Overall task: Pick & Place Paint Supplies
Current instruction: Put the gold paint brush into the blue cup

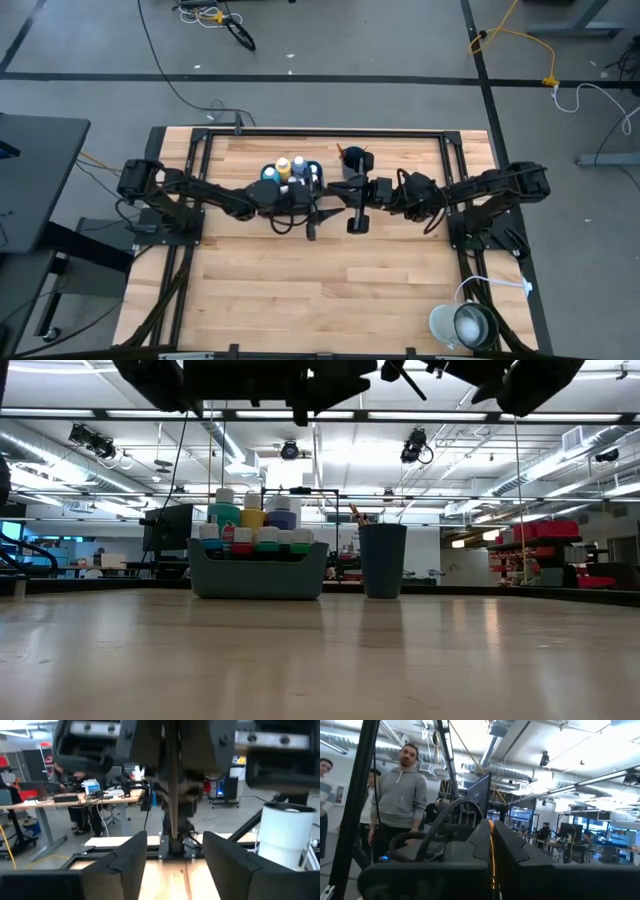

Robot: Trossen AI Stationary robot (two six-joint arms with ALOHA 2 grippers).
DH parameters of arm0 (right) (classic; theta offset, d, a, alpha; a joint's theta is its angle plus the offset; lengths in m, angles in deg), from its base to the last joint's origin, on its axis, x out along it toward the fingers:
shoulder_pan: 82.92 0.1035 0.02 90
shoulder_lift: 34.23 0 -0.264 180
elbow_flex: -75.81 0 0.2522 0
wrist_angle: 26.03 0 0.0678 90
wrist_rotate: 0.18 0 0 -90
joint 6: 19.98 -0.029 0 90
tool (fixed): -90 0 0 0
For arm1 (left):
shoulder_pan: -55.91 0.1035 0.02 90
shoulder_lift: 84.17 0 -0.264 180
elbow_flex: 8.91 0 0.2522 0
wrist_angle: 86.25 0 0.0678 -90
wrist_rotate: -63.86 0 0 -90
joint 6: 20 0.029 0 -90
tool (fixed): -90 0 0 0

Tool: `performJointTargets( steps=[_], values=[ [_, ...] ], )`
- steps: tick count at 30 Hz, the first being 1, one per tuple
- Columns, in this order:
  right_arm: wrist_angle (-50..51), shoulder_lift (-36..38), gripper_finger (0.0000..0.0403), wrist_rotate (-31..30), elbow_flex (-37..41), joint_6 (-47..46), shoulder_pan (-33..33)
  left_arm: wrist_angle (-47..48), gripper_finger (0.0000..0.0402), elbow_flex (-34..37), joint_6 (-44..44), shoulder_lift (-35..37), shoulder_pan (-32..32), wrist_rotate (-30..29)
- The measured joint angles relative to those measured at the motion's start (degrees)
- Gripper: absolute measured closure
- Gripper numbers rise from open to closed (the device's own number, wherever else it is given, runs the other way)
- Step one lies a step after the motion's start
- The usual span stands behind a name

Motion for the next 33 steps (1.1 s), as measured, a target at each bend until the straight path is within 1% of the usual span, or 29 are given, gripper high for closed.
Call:
performJointTargets(
  steps=[2, 5, 10, 15, 19, 22, 25, 27, 30, 33],
  values=[
    [-0.4, 0.0, 0.0392, 0.6, -0.1, -0.4, 0.0, 0.1, 0.0187, -0.9, 0.3, 0.0, 0.2, 0.8],
    [-1.6, 0.0, 0.0392, 3.9, -0.8, -1.9, 0.0, 0.1, 0.0172, -2.3, 0.0, 0.0, 0.6, 3.5],
    [-1.5, 0.0, 0.0392, 5.2, -1.4, -2.9, 0.0, 0.1, 0.0166, -2.5, -0.1, 0.0, 0.8, 3.9],
    [-1.4, 0.0, 0.0392, 4.8, -1.0, -2.9, 0.0, 0.8, 0.0170, -2.4, 1.4, 0.0, 0.7, 3.4],
    [-1.3, -1.4, 0.0392, 3.3, -1.0, -2.7, 0.0, 0.3, 0.0175, -2.4, 1.5, 0.1, 0.6, 4.3],
    [-1.3, -2.1, 0.0392, 2.9, -1.0, -1.7, 0.0, 0.8, 0.0180, -2.4, 1.6, 0.3, 0.6, 2.7],
    [-1.2, -2.8, 0.0392, 2.6, -0.9, -2.2, 0.1, 3.4, 0.0185, -2.4, 1.6, 0.3, 0.6, 2.4],
    [-1.1, -2.9, 0.0392, 3.3, 0.0, -2.8, 0.1, 5.2, 0.0189, -2.3, 1.8, 0.8, 0.6, 3.3],
    [-0.7, -2.8, 0.0392, 3.4, 0.9, -3.8, 0.1, 4.0, 0.0196, -2.4, 2.4, 1.0, 0.6, 7.1],
    [-0.9, -2.8, 0.0392, 3.7, 1.5, -4.7, 0.1, 4.0, 0.0204, -2.3, 2.3, 1.7, 0.5, 7.9]
  ],
)
